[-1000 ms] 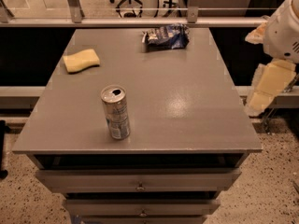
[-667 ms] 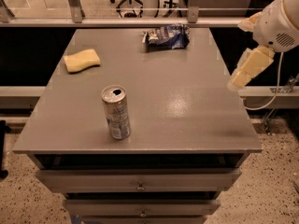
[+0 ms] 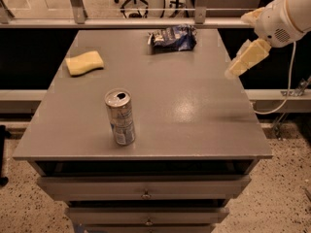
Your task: Move blue chip bag near redbull can
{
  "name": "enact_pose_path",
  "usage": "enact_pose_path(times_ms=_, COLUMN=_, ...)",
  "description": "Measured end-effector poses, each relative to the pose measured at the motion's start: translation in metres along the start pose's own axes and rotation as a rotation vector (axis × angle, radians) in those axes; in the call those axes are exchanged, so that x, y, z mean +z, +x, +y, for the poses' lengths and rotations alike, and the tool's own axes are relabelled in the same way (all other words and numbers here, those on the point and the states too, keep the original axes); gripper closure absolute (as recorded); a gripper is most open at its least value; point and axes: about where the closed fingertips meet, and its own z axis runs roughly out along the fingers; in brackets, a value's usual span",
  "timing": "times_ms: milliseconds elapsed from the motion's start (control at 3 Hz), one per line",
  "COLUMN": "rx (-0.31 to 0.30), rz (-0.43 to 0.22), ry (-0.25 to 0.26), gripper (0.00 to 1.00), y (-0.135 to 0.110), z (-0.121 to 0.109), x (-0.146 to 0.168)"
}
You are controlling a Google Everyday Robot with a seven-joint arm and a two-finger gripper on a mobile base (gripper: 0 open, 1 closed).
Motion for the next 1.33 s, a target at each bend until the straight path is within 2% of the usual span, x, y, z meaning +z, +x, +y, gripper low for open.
enact_pose_path(times_ms=333, rx=0.038, rz=-0.05, ry=0.012, gripper=0.0, y=-0.012, z=-0.009, x=0.017)
enact_pose_path(times_ms=1000, rx=0.189, rz=-0.191, ry=0.064, gripper=0.0, y=-0.055, z=-0.066, x=0.086)
enact_pose_path(times_ms=1333, rx=0.263, rz=-0.212, ry=0.09, gripper=0.0, y=-0.064, z=-0.088, x=0.125)
